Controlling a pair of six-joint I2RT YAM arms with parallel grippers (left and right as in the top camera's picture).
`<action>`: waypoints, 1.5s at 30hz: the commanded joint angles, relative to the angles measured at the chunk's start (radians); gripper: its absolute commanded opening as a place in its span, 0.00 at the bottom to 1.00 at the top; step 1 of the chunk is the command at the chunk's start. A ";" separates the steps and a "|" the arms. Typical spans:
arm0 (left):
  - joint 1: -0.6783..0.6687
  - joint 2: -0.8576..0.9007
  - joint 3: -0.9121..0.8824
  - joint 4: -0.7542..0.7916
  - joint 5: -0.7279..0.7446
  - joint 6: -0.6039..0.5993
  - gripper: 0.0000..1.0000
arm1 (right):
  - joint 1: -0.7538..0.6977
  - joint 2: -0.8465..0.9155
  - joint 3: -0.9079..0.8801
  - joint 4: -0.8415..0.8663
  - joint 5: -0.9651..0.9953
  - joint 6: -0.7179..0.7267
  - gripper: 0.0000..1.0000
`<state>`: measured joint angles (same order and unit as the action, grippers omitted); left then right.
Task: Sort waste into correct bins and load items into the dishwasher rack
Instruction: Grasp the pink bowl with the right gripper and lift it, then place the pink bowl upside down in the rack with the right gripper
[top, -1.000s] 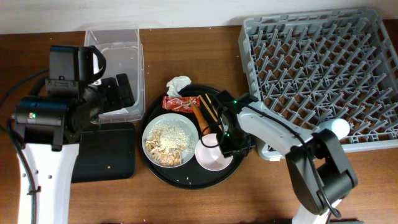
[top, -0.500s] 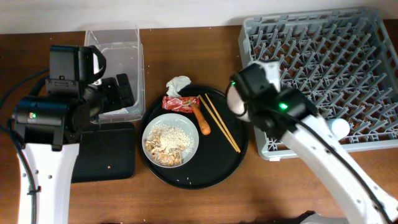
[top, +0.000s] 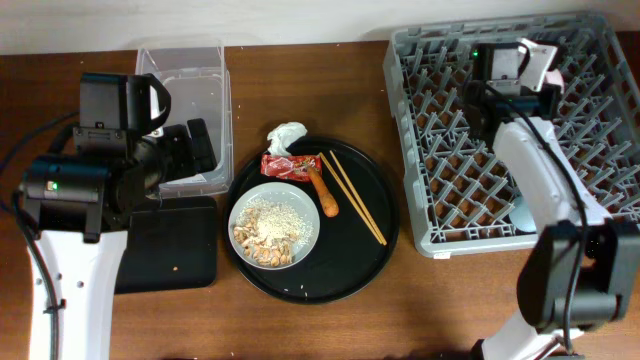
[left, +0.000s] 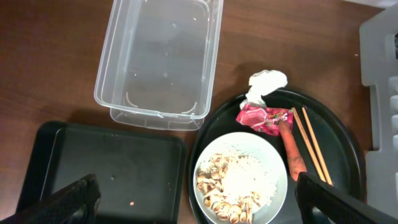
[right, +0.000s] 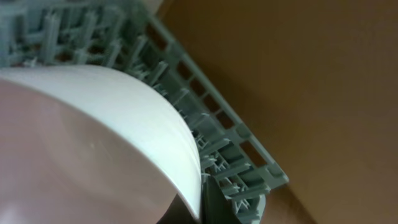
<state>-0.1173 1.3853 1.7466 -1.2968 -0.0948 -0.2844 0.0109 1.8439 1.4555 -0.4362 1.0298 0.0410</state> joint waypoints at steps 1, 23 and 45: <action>0.004 -0.009 0.008 0.000 -0.010 -0.003 0.99 | 0.007 0.087 0.009 0.084 0.056 -0.143 0.04; 0.004 -0.009 0.008 0.000 -0.010 -0.003 0.99 | 0.280 0.103 0.021 0.020 0.205 -0.362 0.84; 0.004 -0.009 0.008 0.000 -0.010 -0.003 0.99 | 0.519 0.069 0.153 -0.696 -1.198 0.027 0.46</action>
<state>-0.1173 1.3853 1.7470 -1.2976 -0.0948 -0.2844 0.5095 1.8511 1.6665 -1.1664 -0.1368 0.0319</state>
